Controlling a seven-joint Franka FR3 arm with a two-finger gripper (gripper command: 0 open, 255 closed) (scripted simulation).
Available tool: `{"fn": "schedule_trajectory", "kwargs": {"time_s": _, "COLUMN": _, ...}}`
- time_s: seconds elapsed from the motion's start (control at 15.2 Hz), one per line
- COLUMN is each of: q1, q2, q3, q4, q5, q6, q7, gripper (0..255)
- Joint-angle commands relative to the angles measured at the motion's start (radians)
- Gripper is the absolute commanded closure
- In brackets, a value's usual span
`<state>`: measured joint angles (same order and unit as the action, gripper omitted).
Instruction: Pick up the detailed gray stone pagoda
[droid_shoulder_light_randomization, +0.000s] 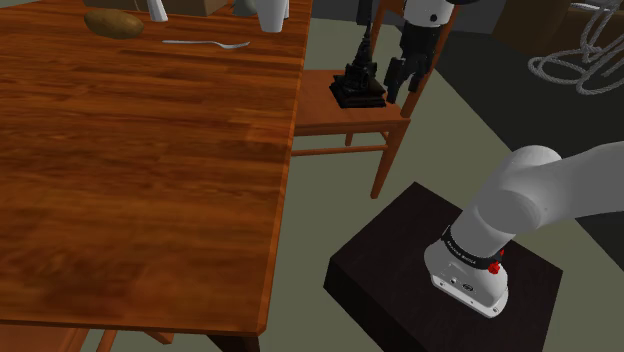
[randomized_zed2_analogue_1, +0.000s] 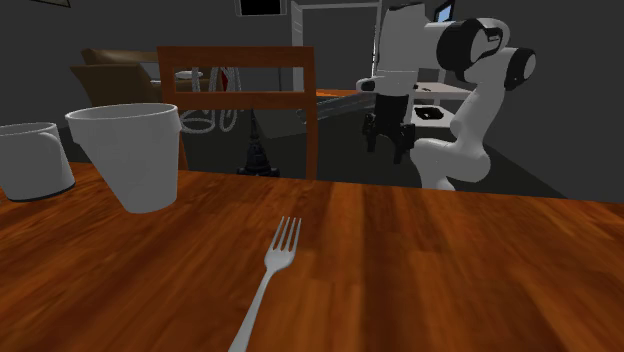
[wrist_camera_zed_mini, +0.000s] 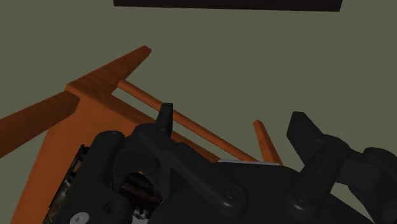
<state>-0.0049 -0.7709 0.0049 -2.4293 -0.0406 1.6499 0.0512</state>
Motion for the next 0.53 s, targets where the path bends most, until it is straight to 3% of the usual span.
{"fn": "schedule_trajectory", "kwargs": {"time_s": 0.0, "q1": 0.0, "q2": 0.0, "q3": 0.0, "q4": 0.0, "q5": 0.0, "q6": 0.0, "q7": 0.0, "gripper": 0}}
{"fn": "schedule_trajectory", "kwargs": {"time_s": 0.46, "q1": -0.04, "q2": 0.097, "q3": -0.068, "q4": 0.005, "q5": -0.06, "q6": 0.289, "q7": -0.051, "gripper": 0}}
